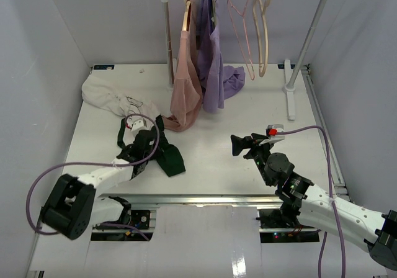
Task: Place the t-shirt on the hanger
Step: Move the T-shirt to the center of the board.
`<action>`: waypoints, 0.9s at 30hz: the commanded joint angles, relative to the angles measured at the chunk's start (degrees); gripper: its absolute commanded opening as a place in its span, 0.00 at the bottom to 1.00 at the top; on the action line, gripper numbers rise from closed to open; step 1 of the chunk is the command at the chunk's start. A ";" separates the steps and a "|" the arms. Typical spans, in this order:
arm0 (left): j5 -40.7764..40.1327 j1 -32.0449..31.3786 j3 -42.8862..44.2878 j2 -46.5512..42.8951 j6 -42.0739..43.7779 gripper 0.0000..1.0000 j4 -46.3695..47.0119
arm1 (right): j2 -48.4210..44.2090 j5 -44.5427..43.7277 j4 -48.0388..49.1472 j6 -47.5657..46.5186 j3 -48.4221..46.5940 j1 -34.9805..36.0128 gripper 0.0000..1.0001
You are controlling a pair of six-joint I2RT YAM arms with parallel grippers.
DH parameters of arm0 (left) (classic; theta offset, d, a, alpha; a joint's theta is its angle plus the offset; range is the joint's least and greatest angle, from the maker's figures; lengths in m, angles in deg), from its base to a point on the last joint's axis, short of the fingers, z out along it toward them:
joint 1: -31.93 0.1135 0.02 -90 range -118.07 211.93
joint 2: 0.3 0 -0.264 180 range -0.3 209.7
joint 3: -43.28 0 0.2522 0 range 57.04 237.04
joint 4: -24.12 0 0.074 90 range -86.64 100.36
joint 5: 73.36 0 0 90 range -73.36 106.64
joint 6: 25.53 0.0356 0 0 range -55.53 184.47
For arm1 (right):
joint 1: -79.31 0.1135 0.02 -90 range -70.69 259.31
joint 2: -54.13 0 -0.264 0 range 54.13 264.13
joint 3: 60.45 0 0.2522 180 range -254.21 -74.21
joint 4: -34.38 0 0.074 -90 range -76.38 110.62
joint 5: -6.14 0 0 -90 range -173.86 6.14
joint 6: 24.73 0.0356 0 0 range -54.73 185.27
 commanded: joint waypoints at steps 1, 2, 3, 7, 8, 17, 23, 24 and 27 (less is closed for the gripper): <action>16.49 -2.26 -6.73 -16.31 -2.19 0.00 0.41 | 0.48 -0.24 2.63 -0.24 -1.25 0.29 0.93; 21.12 -2.68 -7.36 -19.40 -1.95 0.00 0.33 | 0.91 -0.04 2.68 -0.30 -1.36 0.24 0.93; 26.56 -3.12 -7.65 -21.56 -1.74 0.00 0.31 | 1.42 0.18 2.75 -0.33 -1.46 0.21 0.93; 37.58 -6.73 -6.79 -19.94 -0.54 0.00 1.22 | 2.66 0.87 2.86 -0.15 -1.74 0.21 0.93; 38.62 -8.43 -6.45 -18.94 -0.26 0.00 1.58 | 2.97 0.93 2.89 -0.15 -1.77 0.24 0.93; 31.08 -17.55 -0.24 -17.62 1.93 0.68 -2.71 | 3.75 1.23 3.33 -0.33 -1.69 0.28 0.93; 1.73 -17.39 9.62 -15.46 1.33 0.71 -20.41 | 3.66 1.46 3.42 -0.48 -1.67 0.21 0.93; -1.60 -17.31 10.75 -14.41 0.65 0.71 -22.01 | 3.77 1.49 3.42 -0.53 -1.72 0.24 0.93; -9.45 -16.73 11.90 -12.01 -1.06 0.69 -24.94 | 4.12 1.76 3.42 -0.63 -1.86 0.21 0.93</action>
